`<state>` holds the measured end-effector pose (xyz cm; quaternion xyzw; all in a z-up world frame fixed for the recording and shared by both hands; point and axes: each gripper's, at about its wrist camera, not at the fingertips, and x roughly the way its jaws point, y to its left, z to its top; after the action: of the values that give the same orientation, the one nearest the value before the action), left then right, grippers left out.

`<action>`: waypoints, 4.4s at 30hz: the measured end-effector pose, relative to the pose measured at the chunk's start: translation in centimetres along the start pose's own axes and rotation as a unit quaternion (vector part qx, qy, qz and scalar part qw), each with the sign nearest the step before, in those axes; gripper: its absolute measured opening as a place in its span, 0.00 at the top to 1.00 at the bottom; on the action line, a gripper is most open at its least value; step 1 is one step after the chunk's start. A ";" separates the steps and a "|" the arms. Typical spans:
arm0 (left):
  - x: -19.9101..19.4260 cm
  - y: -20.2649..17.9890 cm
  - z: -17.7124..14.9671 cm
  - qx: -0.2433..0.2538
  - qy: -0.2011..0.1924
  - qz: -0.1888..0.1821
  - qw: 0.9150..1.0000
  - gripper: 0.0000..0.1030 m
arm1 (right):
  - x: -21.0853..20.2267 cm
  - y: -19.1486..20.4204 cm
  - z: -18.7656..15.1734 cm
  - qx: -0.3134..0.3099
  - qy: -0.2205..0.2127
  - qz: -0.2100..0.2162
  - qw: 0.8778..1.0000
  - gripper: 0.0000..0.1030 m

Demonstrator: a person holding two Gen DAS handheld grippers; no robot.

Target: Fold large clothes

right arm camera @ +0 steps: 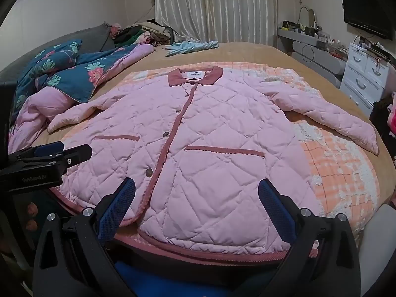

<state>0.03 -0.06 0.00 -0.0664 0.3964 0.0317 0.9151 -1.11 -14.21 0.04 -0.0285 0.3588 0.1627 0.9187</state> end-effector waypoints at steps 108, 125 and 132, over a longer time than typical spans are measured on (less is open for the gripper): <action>9.6 -0.2 12.9 -0.037 0.028 -0.021 0.999 0.08 | 9.6 -5.6 12.2 0.054 0.019 -0.034 0.998 0.04; 15.8 -3.8 17.0 -0.014 0.062 -0.045 0.997 0.08 | 12.9 -16.3 13.7 0.159 0.018 -0.093 0.983 0.04; 18.2 -5.1 17.7 0.001 0.079 -0.052 0.996 0.08 | 13.8 -22.2 13.1 0.218 0.022 -0.130 0.967 0.04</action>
<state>25.82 -2.44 -0.82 -0.0884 0.4632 -0.0217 0.8816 24.08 -29.14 -0.90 0.1229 0.3986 -0.0407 0.9080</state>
